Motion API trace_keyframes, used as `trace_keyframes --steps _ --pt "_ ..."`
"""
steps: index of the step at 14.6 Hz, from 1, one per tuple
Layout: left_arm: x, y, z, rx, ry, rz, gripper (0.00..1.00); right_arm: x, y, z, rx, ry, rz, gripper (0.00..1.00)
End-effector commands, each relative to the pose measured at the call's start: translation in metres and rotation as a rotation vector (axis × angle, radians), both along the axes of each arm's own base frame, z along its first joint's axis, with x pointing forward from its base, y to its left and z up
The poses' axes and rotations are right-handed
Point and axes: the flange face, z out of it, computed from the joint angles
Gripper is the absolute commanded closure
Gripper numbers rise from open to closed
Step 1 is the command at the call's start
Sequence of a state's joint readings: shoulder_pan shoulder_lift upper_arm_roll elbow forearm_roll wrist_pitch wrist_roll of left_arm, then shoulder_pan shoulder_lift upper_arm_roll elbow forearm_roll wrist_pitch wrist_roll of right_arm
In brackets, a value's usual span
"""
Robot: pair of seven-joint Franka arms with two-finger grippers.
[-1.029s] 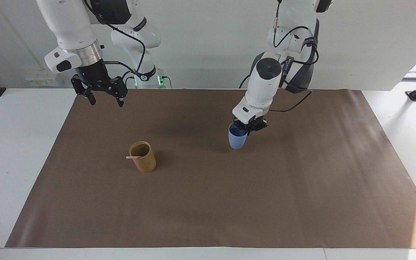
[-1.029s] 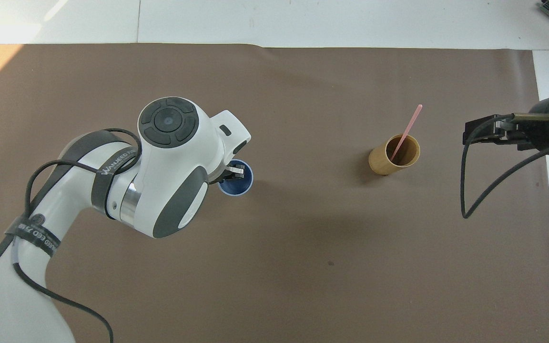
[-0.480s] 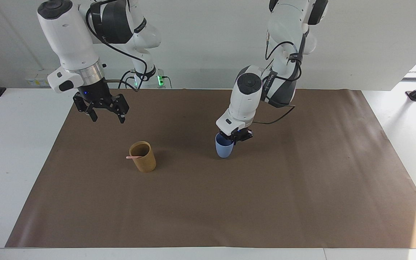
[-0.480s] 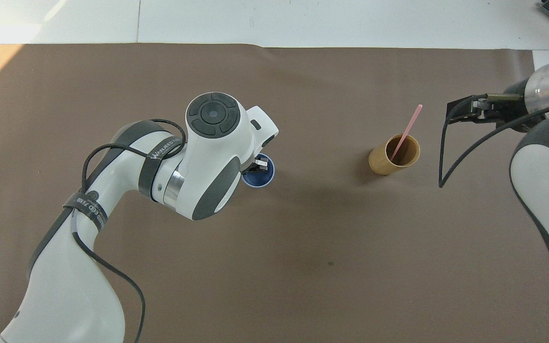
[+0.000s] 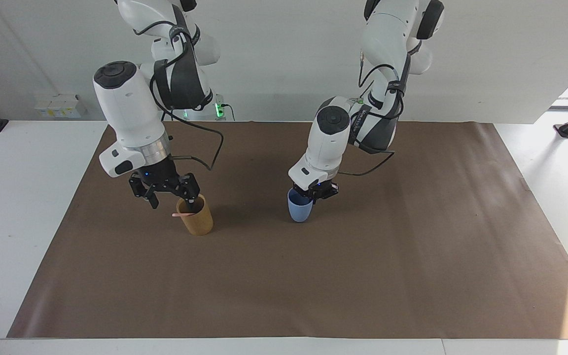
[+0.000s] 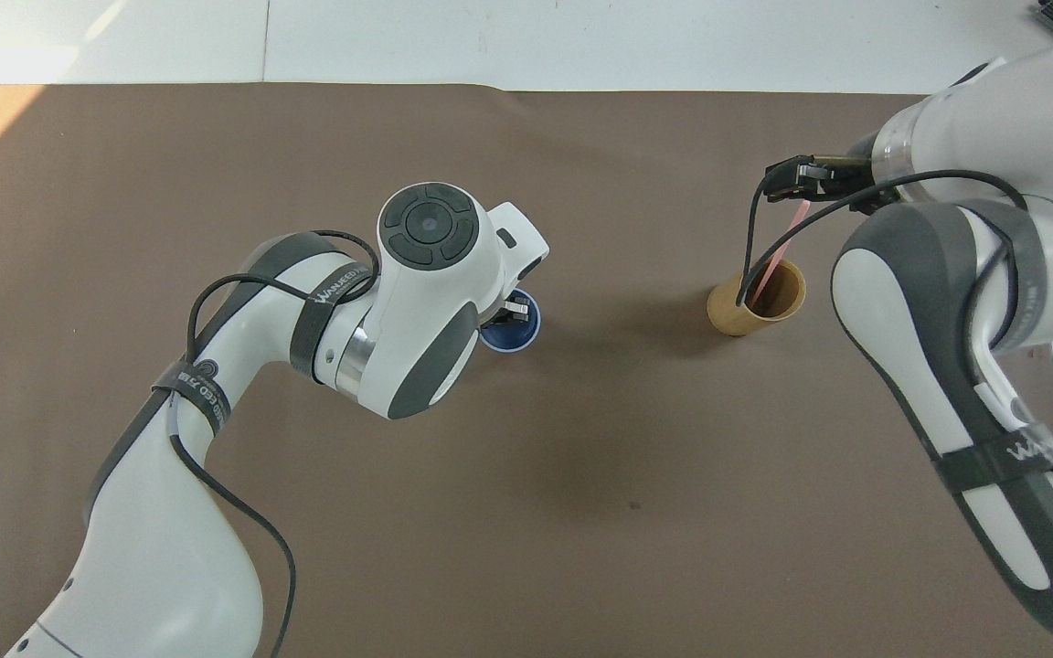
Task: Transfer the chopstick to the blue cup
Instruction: 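Set the blue cup down while the right gripper grasps the pink stick, then lift the pink stick with the right gripper while the left gripper withdraws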
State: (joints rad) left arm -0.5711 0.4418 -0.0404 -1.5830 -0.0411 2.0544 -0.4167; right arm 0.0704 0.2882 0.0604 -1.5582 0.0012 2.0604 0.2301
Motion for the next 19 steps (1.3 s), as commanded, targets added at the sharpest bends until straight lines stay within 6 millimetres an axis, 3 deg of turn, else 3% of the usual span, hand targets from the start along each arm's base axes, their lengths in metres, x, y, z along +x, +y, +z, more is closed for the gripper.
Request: trace_keyframes --steps 1,4,6,8,10,12,16,19 --pt "0.004 -0.009 -0.002 0.006 -0.034 0.005 0.0 0.012 -0.002 -0.014 0.01 -0.013 -0.01 0.19" --pt "0.005 -0.005 0.012 0.005 -0.043 0.008 0.0 0.011 0.0 -0.03 -0.001 0.003 -0.001 0.35" --pt "0.005 0.013 0.042 0.012 -0.055 0.023 0.0 0.006 -0.001 -0.036 -0.01 0.024 0.014 0.49" --pt "0.019 0.046 0.062 0.01 -0.064 0.061 0.0 0.003 -0.002 -0.037 -0.017 0.038 0.037 0.7" --pt "0.033 0.088 0.083 0.004 -0.085 0.044 0.0 -0.004 -0.003 -0.04 -0.026 0.052 0.072 0.9" --pt "0.043 0.142 0.099 0.018 -0.074 0.016 0.0 -0.007 -0.006 -0.04 -0.034 0.056 0.106 1.0" --pt "0.056 0.24 0.117 0.029 -0.046 -0.056 0.0 -0.016 -0.007 -0.009 -0.036 0.029 0.105 1.0" --pt "0.059 0.304 0.121 0.037 -0.009 -0.086 0.0 -0.028 -0.008 0.038 -0.033 -0.043 0.097 1.0"
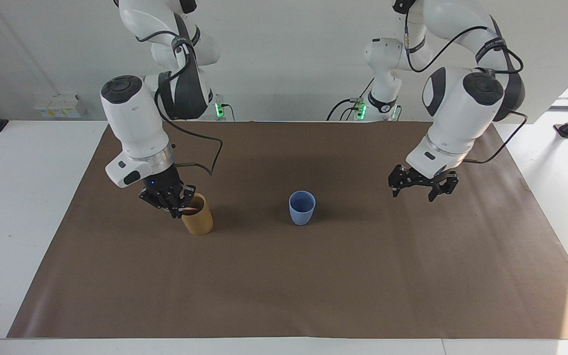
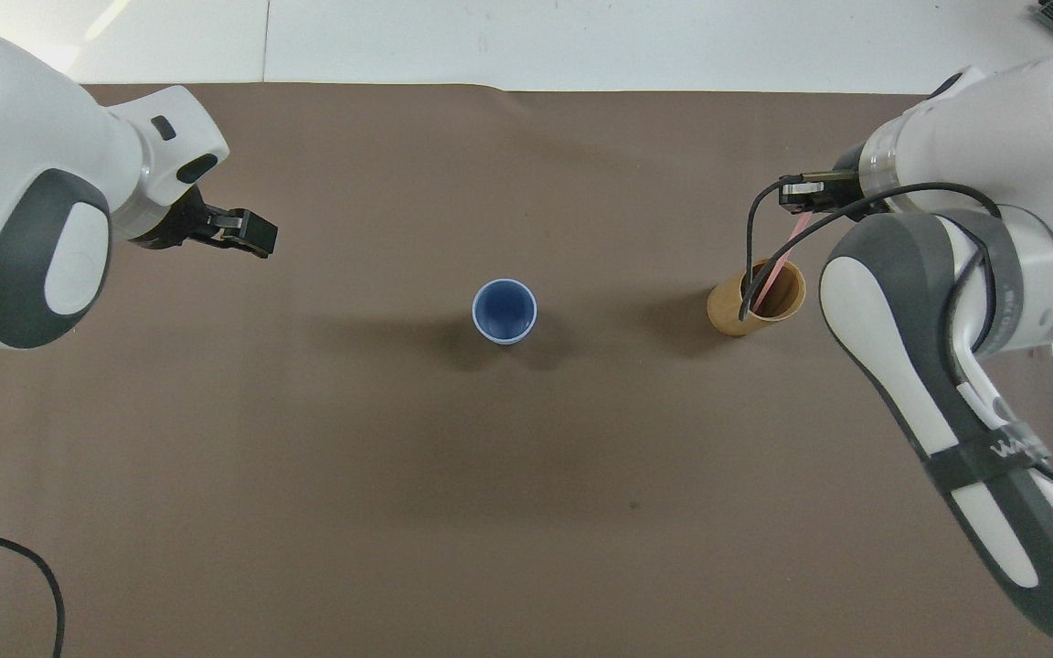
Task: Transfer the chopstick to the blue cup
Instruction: 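Lift the pink stick with the right gripper while the left gripper withdraws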
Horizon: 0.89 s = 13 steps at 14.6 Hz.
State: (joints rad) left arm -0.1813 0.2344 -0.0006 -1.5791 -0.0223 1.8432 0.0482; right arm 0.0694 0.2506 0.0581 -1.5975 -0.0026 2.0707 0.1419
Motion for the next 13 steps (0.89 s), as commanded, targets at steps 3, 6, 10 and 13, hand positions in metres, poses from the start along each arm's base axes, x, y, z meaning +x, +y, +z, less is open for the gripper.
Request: trace_keyframes --steps 3,6,10,13 --pt "-0.007 0.071 0.02 0.003 -0.01 -0.056 0.0 -0.039 -0.007 0.081 -0.006 -0.093 0.009 1.0" --pt "-0.02 0.073 0.057 0.001 -0.049 -0.044 0.0 -0.053 0.006 0.114 0.01 -0.168 0.005 1.0" --pt "-0.05 0.067 0.122 0.009 0.001 -0.062 0.0 -0.06 0.08 0.125 0.083 -0.298 0.039 1.0" --pt "-0.075 0.07 0.137 0.011 0.013 -0.059 0.0 -0.074 0.146 0.129 0.174 -0.353 0.019 1.0"
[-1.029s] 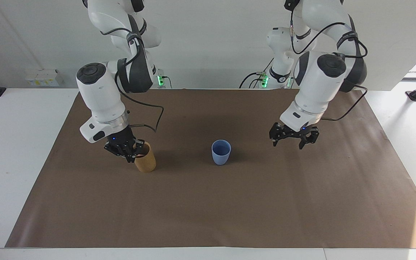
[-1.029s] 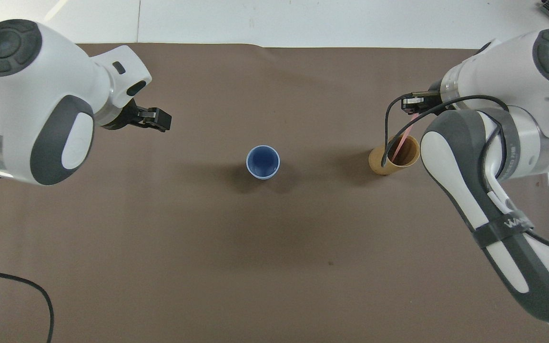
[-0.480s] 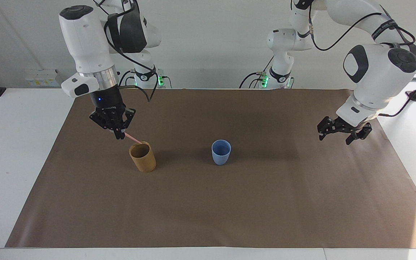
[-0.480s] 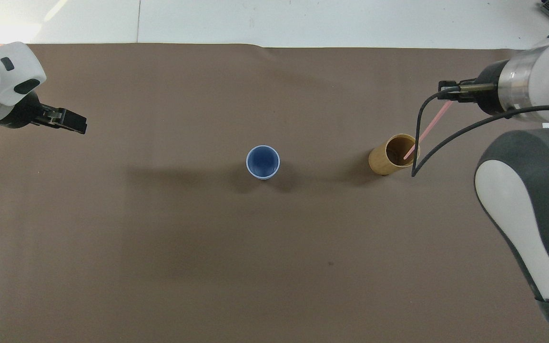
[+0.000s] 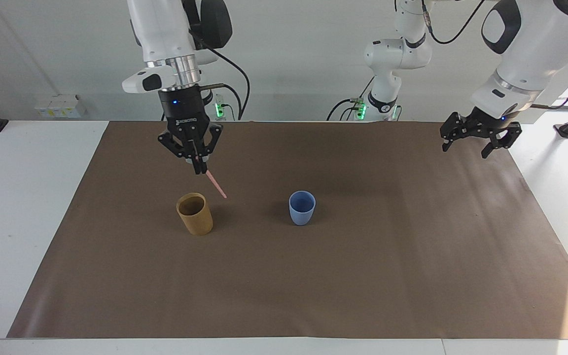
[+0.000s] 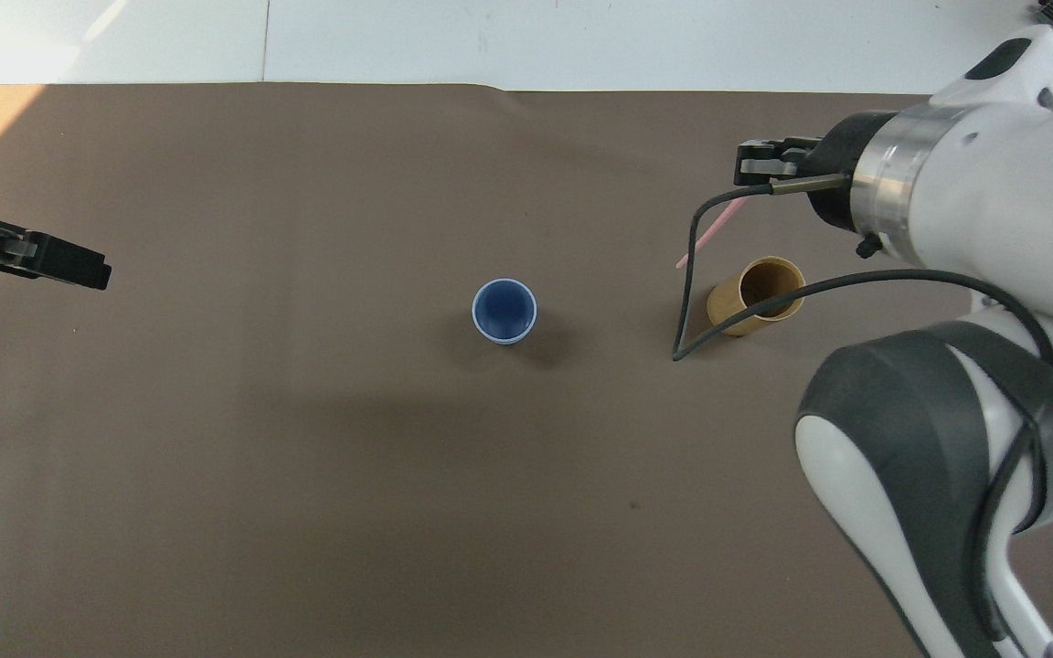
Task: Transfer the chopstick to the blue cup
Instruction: 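Carry the pink stick with the right gripper over the blue cup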
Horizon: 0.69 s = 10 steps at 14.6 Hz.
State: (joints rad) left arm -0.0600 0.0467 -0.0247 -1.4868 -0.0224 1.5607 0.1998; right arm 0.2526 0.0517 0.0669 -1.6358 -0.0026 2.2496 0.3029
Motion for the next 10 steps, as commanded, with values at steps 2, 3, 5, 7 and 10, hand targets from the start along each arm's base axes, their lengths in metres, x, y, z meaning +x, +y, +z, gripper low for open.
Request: trace_keyframes --steps 2,3,5,7,10 --pt "-0.024 0.008 -0.001 -0.003 0.026 0.017 0.0 -0.021 0.072 -0.009 0.026 -0.06 -0.01 1.0" --pt "-0.024 0.007 -0.006 -0.005 0.028 0.025 0.0 -0.027 0.087 -0.011 0.034 -0.061 -0.036 1.0" --pt "-0.029 0.007 -0.01 -0.018 0.018 0.069 0.0 -0.038 0.107 -0.024 0.015 -0.063 -0.051 1.0" --pt "-0.03 0.007 -0.007 -0.027 0.022 0.074 0.0 -0.042 0.13 -0.043 0.016 -0.083 -0.043 1.0" --pt "-0.035 0.005 -0.009 -0.048 0.06 0.075 0.0 -0.044 0.158 -0.075 -0.036 -0.102 -0.056 1.0"
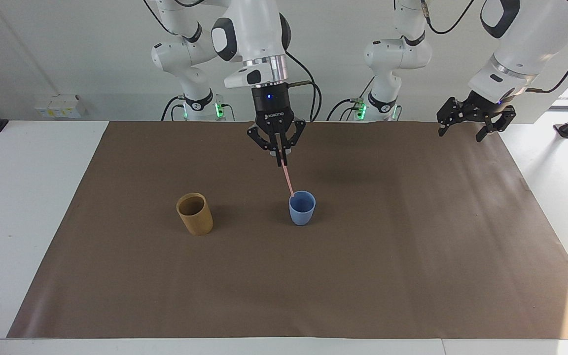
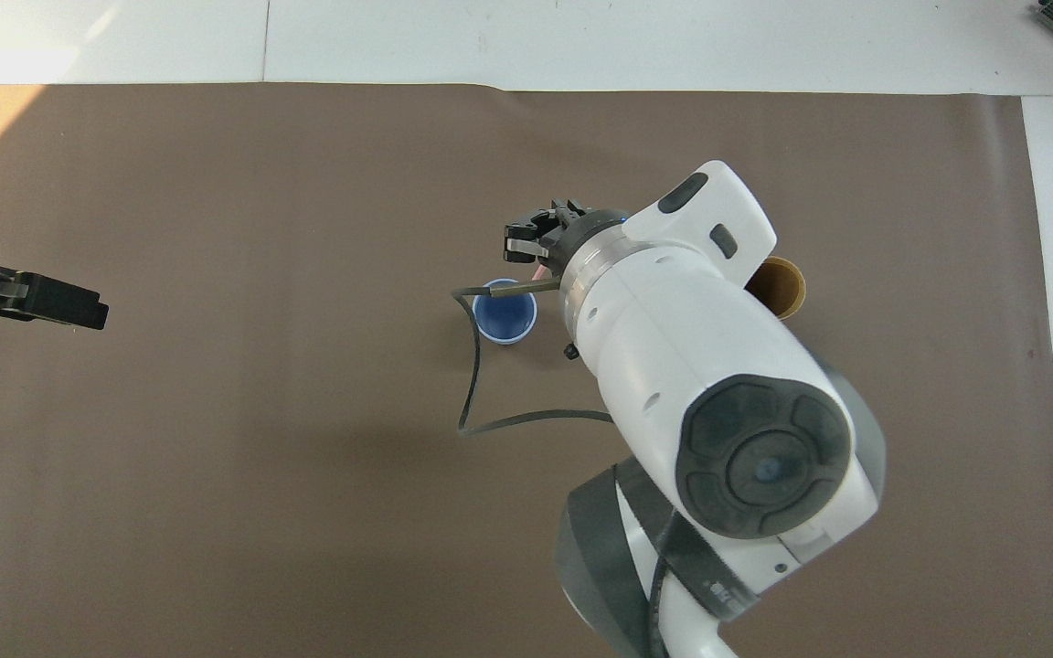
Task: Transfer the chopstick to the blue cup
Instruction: 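Carry the pink stick with the right gripper over the blue cup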
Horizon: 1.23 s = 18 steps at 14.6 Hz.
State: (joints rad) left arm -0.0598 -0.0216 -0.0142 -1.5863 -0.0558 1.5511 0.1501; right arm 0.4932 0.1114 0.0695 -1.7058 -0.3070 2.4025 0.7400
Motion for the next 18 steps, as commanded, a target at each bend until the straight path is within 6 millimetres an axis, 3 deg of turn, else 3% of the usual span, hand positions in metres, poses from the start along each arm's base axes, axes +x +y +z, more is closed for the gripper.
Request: trace_keyframes --steps 1,12,14,16,18 --pt "-0.012 -0.001 0.001 -0.019 0.013 0.013 0.0 0.0 0.018 -0.028 -0.038 -0.021 -0.003 1.0" --pt "-0.01 0.001 0.002 -0.017 0.003 0.011 0.0 -0.004 0.039 -0.11 -0.013 0.034 0.018 1.0" --pt "-0.011 0.001 0.003 -0.017 0.004 0.012 0.0 -0.007 0.038 -0.119 -0.012 0.041 0.022 0.88" --pt "-0.011 0.002 0.003 -0.015 0.006 0.013 0.0 -0.007 0.038 -0.119 -0.007 0.041 0.017 0.56" --pt "-0.011 0.003 0.002 -0.015 0.01 0.016 0.0 -0.007 0.04 -0.117 0.003 0.039 0.007 0.5"
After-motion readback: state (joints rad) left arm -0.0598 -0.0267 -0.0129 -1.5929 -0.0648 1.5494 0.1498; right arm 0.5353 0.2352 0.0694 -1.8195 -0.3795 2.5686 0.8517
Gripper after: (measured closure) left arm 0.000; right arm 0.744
